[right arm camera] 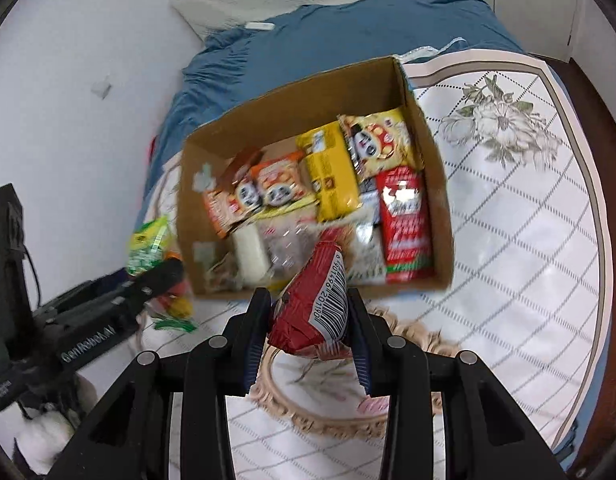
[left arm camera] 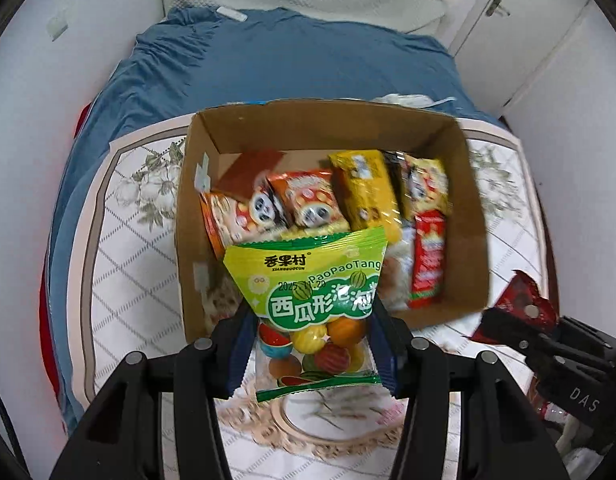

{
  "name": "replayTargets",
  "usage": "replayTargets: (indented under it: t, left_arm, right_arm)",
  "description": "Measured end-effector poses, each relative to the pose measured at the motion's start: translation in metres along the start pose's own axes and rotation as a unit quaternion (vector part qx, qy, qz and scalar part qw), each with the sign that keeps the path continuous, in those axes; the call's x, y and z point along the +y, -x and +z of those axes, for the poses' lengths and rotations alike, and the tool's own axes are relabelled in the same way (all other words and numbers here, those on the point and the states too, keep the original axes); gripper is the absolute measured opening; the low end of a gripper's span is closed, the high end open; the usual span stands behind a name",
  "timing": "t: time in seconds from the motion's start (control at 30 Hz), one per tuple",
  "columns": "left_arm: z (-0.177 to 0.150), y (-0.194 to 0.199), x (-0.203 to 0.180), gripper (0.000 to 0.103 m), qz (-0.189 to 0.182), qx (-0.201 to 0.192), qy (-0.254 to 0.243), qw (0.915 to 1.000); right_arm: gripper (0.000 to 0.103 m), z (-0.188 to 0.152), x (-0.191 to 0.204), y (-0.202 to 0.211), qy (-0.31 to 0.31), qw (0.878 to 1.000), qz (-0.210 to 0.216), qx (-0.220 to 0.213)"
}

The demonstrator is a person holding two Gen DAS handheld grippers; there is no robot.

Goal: Organize snacks
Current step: 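Lift both held packs and carry them over the box, then lower both packs into the box and open both grippers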

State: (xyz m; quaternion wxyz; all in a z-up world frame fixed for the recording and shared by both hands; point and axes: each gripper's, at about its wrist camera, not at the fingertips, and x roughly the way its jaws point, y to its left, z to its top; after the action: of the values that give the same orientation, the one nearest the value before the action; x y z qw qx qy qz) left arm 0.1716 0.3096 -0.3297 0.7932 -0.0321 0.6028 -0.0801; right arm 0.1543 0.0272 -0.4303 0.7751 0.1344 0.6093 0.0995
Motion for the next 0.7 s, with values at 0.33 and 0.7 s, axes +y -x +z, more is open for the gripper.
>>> replayTargets:
  t: [0.33, 0.7]
  left_arm:
    - [0.040, -0.085, 0.033, 0.049, 0.036, 0.061, -0.001, 0.9975]
    - [0.040, -0.134, 0.054, 0.051, 0.052, 0.113, 0.019, 0.9920]
  right_arm:
    - [0.040, 0.037, -0.025, -0.079, -0.020, 0.997, -0.044, 0.052]
    - [0.082, 0.040, -0.039, -0.135, -0.016, 0.992, -0.083, 0.097]
